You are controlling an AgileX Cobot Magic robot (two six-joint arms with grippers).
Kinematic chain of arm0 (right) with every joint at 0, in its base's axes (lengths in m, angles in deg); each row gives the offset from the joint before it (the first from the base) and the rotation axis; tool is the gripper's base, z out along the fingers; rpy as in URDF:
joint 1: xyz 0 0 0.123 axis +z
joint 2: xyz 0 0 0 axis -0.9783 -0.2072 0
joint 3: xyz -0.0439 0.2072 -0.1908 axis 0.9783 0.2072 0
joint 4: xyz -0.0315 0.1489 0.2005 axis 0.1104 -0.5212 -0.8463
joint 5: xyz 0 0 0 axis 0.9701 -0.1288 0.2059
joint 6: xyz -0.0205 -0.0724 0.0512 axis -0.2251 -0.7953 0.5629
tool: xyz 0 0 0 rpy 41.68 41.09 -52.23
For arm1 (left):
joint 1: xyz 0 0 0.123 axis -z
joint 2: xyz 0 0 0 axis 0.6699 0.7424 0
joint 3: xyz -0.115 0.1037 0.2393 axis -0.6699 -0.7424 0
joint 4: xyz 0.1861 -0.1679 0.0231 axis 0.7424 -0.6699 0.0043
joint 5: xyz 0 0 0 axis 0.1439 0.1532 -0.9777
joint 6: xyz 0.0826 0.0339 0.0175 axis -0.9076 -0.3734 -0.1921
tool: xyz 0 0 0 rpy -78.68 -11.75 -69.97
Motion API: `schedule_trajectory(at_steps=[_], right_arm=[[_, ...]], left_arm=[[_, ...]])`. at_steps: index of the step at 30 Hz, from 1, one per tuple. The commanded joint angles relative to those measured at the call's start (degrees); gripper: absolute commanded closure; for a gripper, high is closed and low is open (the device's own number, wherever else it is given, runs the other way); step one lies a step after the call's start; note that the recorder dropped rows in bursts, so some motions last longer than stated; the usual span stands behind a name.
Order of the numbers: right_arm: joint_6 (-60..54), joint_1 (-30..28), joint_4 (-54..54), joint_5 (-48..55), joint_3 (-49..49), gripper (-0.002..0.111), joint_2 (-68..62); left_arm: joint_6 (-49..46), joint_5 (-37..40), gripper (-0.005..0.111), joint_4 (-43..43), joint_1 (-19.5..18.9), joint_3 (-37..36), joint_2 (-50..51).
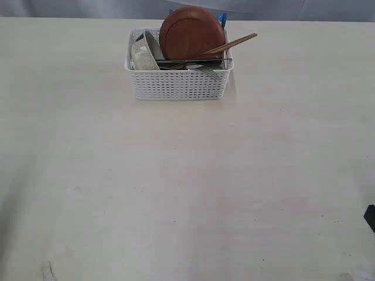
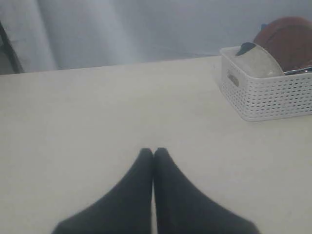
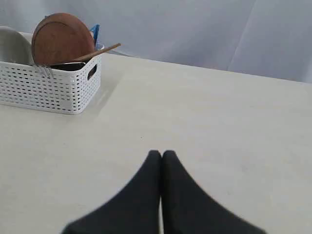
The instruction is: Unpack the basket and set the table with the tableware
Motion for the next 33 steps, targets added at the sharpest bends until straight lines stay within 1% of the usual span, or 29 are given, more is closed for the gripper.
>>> schedule_trajectory(at_steps=[1, 5, 8, 11, 15, 17, 19, 20, 22, 24, 26, 28, 33], right_arm=[[-1.1, -0.3, 1.2, -0.3, 0.1, 0.109, 0.4], [-1.7, -0.3, 2.7, -1.4, 0.1, 0.109, 0.4], [-1.7, -0.3, 2.7, -9.1, 0.1, 0.109, 0.4], [0.7, -0.3, -0.8, -22.5, 0.1, 0.109, 0.4], [4.6, -0.3, -5.6, -43.2, 0.1, 0.109, 0.4], [12.0, -0.3, -6.3, -53.3, 0.1, 0.109, 0.4], [16.3, -0.3, -7.2, -58.7, 0.1, 0.109, 0.4], [17.2, -0.3, -8.1, -58.3, 0.1, 0.109, 0.4], [18.5, -0.3, -9.6, -51.3, -1.8, 0.109, 0.4], [18.7, -0.3, -11.9, -38.1, -6.0, 0.109, 0.4], [16.8, -0.3, -12.2, -28.3, -10.0, 0.109, -0.6], [16.6, -0.3, -11.9, -23.4, -13.2, 0.109, -4.1], [16.3, -0.3, -11.9, -17.4, -19.4, 0.109, -15.3]], left_arm=[[0.0, -0.6, 0.107, -0.3, 0.4, -0.1, -0.2], [0.0, -0.6, 0.107, -0.3, 0.4, -0.1, -0.2], [0.0, -0.6, 0.107, -0.3, 0.4, -0.1, -0.2], [0.0, -0.6, 0.107, -0.3, 0.4, -0.1, -0.2], [0.0, -0.6, 0.107, -0.3, 0.4, -0.1, -0.2], [0.0, -0.6, 0.107, -0.3, 0.4, -0.1, -0.2], [0.0, -0.6, 0.107, -0.3, 0.4, -0.1, -0.2], [0.0, -0.6, 0.107, -0.3, 0.4, -0.1, -0.2], [0.0, -0.6, 0.107, -0.3, 0.4, -0.1, -0.2], [0.0, -0.6, 0.107, -0.3, 0.4, -0.1, -0.2], [0.0, -0.6, 0.107, -0.3, 0.4, -0.1, -0.2], [0.0, -0.6, 0.107, -0.3, 0.4, -0.1, -0.2], [0.0, -0.6, 0.107, -0.3, 0.4, -0.1, -0.2]])
